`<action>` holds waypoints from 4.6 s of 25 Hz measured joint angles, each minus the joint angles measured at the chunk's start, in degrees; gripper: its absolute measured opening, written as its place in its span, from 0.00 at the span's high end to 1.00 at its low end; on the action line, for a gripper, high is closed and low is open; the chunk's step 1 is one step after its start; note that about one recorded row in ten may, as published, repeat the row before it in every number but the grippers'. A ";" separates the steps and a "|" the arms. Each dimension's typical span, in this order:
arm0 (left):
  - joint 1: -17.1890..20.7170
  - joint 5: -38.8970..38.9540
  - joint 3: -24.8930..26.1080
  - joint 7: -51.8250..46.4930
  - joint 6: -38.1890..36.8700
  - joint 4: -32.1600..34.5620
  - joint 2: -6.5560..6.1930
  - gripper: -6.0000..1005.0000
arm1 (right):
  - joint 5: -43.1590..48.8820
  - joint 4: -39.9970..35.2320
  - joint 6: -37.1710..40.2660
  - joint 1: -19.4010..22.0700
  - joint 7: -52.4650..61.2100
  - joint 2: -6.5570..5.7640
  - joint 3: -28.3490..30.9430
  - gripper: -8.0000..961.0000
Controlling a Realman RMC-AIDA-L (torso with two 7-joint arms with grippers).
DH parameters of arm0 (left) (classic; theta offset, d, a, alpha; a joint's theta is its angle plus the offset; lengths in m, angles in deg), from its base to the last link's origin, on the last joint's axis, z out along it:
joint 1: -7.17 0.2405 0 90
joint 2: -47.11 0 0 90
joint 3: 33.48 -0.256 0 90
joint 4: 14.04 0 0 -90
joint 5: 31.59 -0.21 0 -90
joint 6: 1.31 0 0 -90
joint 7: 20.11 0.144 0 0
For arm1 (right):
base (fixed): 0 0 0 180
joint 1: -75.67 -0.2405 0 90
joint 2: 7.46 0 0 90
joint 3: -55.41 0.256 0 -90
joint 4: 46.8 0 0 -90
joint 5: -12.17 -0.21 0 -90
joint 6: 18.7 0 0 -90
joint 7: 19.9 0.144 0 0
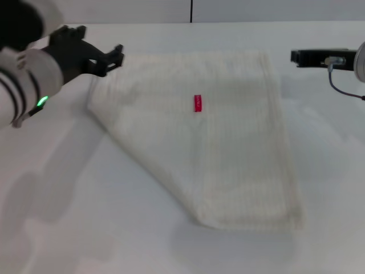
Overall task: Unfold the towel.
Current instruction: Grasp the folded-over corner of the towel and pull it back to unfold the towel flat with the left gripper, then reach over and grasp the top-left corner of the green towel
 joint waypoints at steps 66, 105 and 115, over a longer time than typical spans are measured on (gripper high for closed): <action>-22.28 17.86 -12.56 16.38 8.00 20.59 6.50 0.23 | 16.03 38.68 2.74 -31.18 3.16 -1.99 9.14 0.99; -28.44 20.70 -13.76 14.48 6.68 29.33 6.39 0.50 | 16.57 36.37 4.02 -30.27 3.13 -1.28 9.14 0.99; -27.49 20.26 -13.24 14.72 12.29 24.06 6.12 0.75 | 16.64 36.04 3.94 -29.72 3.08 -1.21 9.14 0.99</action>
